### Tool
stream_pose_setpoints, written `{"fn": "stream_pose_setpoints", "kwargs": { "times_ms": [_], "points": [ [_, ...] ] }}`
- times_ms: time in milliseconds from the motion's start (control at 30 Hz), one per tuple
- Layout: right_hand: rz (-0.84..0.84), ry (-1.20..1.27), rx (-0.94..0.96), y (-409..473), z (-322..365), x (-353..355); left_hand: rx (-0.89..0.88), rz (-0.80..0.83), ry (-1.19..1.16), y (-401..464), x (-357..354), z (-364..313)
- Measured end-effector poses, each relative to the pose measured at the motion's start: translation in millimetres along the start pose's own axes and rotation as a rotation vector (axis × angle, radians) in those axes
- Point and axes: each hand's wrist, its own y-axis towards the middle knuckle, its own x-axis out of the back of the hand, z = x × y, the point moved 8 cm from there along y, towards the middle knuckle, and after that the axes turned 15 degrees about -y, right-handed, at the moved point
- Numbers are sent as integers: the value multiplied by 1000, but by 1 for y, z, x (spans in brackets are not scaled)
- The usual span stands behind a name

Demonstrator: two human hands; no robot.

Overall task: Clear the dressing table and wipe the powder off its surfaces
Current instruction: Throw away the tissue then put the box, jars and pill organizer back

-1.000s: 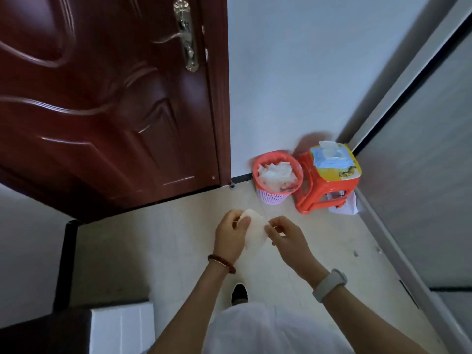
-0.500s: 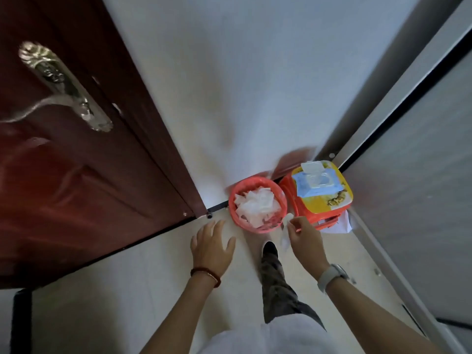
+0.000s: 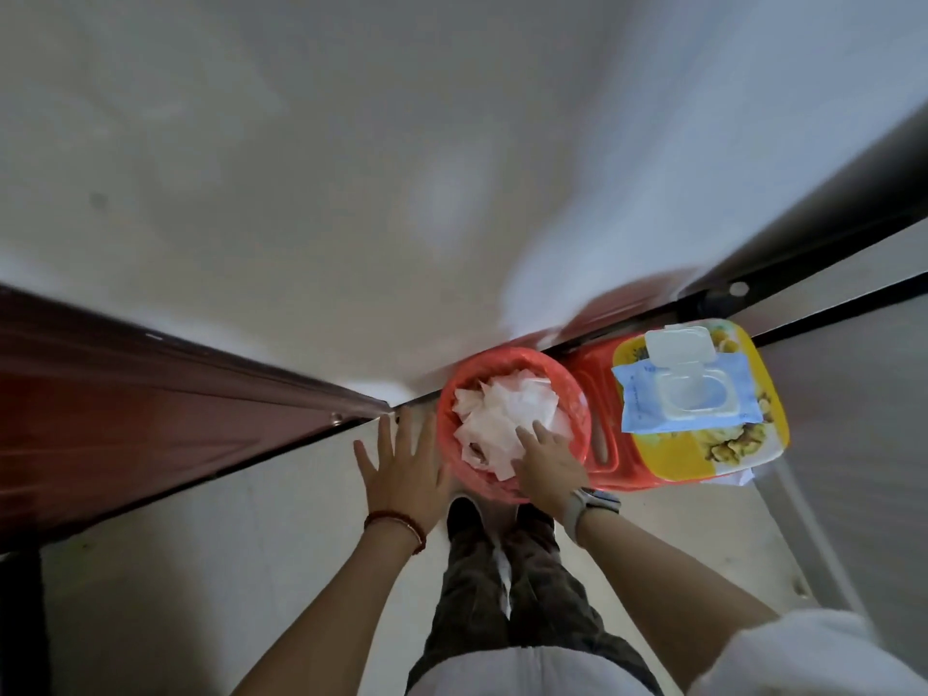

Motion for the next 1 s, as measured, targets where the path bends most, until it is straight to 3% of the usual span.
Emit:
{"fn": "stream_pose_setpoints", "kwargs": {
  "times_ms": [233, 433, 567, 700, 833, 1000],
  "points": [
    [-97, -169, 44, -7, 11, 21, 12, 20, 2, 12, 8, -1],
    [-217, -186, 219, -62, 61, 103, 135, -139, -298, -40, 90, 15],
    [-338, -134, 402, -114, 130, 162, 246, -349, -404, -115, 159, 54],
    [-364, -216, 671, -168, 225, 174, 377, -583, -437, -210, 215, 108],
    [-387, -234, 950, -241, 329, 148, 564, -881, -444, -335, 249, 172],
    [-337, -307, 1210, -360, 437, 55, 802, -1093, -476, -514, 219, 248]
  ]
}}
